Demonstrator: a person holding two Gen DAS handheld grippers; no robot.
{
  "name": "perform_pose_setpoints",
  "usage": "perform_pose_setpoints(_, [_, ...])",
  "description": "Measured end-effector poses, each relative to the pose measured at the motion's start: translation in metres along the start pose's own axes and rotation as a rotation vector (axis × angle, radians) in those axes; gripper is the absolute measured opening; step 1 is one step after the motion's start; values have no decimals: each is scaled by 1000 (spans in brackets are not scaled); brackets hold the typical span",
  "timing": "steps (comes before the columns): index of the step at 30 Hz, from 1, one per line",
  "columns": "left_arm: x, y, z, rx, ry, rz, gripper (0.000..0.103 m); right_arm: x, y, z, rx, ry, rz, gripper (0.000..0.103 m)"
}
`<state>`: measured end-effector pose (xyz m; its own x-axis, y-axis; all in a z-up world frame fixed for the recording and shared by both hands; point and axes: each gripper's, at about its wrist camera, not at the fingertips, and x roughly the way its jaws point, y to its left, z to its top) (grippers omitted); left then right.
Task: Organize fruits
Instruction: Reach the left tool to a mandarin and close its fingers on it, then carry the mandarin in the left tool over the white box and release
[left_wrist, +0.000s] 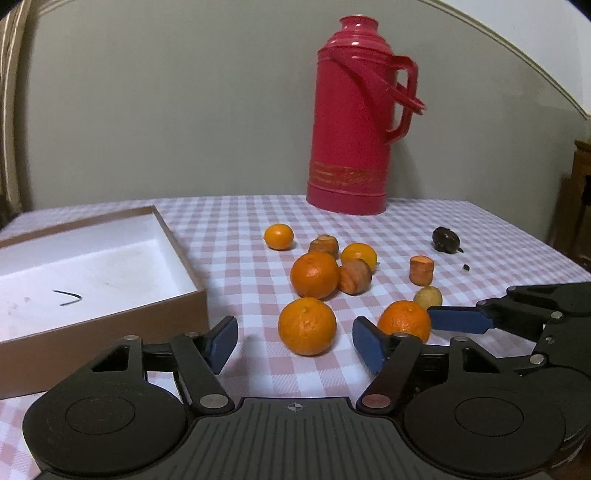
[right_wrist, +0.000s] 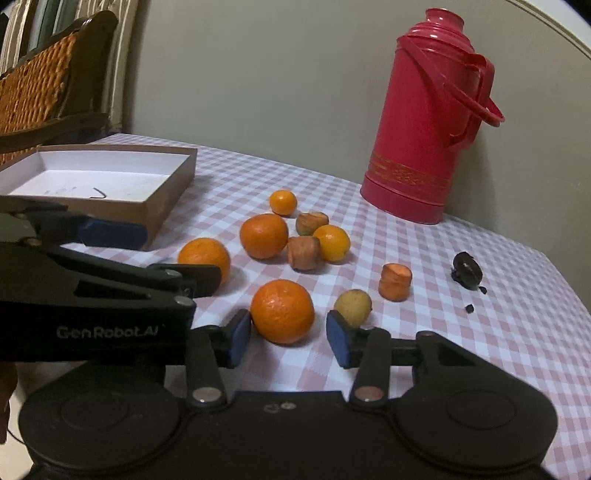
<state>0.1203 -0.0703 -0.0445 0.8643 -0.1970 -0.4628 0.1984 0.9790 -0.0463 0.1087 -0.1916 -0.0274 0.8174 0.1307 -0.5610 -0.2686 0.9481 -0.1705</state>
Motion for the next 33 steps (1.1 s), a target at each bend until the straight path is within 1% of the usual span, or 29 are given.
perform_pose_setpoints(3, [12, 4, 1, -41, 28, -19, 65, 7, -5, 1, 8, -5, 1, 33])
perform_pose_setpoints(5, [21, 7, 1, -71, 54, -25, 56, 10, -8, 2, 12, -11, 7, 31])
perform_pose_setpoints(6, [22, 6, 2, -58, 53, -15, 54, 11, -10, 2, 13, -14, 12, 30])
perform_pose_setpoints(8, [23, 3, 1, -46, 56, -21, 42, 13, -9, 2, 0, -19, 15, 30])
perform_pose_setpoints(9, [24, 2, 1, -41, 56, -23, 38, 12, -9, 2, -9, -21, 13, 29])
perform_pose_setpoints(15, [19, 4, 2, -53, 53, -24, 37, 10, -4, 4, -42, -32, 2, 28])
perform_pose_setpoints(19, [5, 8, 4, -50, 35, -23, 37, 1, -3, 5, -56, -55, -8, 28])
perform_pose_setpoints(26, [-38, 20, 10, -31, -29, -7, 37, -24, -5, 12, -20, -106, -26, 28])
perform_pose_setpoints(33, [-79, 44, 21, -13, -99, 44, 37, -58, 13, 31, -28, -198, 5, 28])
